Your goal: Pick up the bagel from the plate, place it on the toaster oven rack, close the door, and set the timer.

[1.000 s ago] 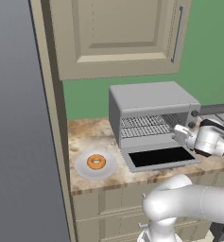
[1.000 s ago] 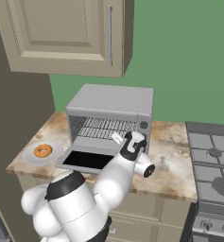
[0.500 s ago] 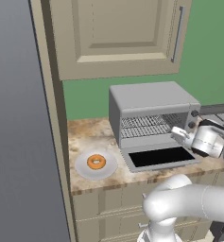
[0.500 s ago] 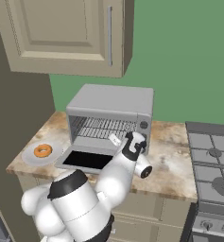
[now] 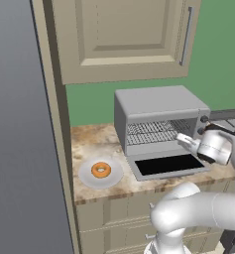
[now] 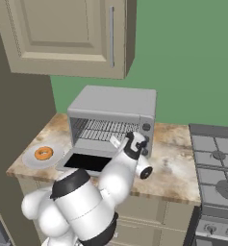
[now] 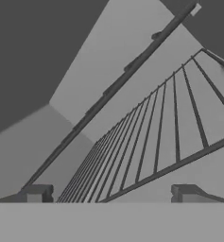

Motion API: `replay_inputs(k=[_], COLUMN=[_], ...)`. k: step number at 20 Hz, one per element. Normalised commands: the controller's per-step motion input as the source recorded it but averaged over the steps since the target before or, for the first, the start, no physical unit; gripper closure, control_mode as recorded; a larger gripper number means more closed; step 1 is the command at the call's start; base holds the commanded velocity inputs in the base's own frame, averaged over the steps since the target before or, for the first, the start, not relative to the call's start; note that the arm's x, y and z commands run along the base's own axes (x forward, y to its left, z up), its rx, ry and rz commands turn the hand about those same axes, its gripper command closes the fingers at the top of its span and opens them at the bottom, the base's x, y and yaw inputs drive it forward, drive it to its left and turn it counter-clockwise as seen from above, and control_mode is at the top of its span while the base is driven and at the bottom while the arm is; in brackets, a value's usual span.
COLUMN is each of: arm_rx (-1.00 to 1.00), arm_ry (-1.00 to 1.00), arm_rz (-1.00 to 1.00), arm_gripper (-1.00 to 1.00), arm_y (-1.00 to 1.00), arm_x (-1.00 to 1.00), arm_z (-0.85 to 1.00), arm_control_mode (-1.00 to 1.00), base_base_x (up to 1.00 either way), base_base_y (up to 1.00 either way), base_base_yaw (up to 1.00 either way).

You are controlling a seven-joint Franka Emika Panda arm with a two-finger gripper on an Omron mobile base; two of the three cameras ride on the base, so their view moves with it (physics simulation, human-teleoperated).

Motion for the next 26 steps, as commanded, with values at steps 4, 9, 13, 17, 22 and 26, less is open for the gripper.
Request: replay_inputs(k=[4, 9, 13, 17, 22, 26], arm_rx=[-0.03, -0.01, -0.01, 0.00, 0.00, 0.00], arm_ry=[0.00, 0.00, 0.00, 0.00, 0.00, 0.00], arm_rz=[0.00, 0.00, 0.00, 0.00, 0.00, 0.00], arm_gripper=[-1.00, -1.00, -1.00, -1.00, -1.00, -1.00], arm_y=[0.02, 0.04, 0.05, 0.03, 0.01, 0.00], arm_x=[0.13, 0.12, 0.14, 0.15, 0.14, 0.14], arm_z=[-0.22, -0.22, -0.22, -0.21, -0.24, -0.28], arm_control_mode=[-1.00, -1.00, -1.00, -1.00, -1.00, -1.00], base_base_x=[0.00, 0.00, 0.00, 0.00, 0.00, 0.00], base_base_y=[0.00, 0.00, 0.00, 0.00, 0.00, 0.00], base_base_yaw=[0.00, 0.00, 0.00, 0.00, 0.00, 0.00])
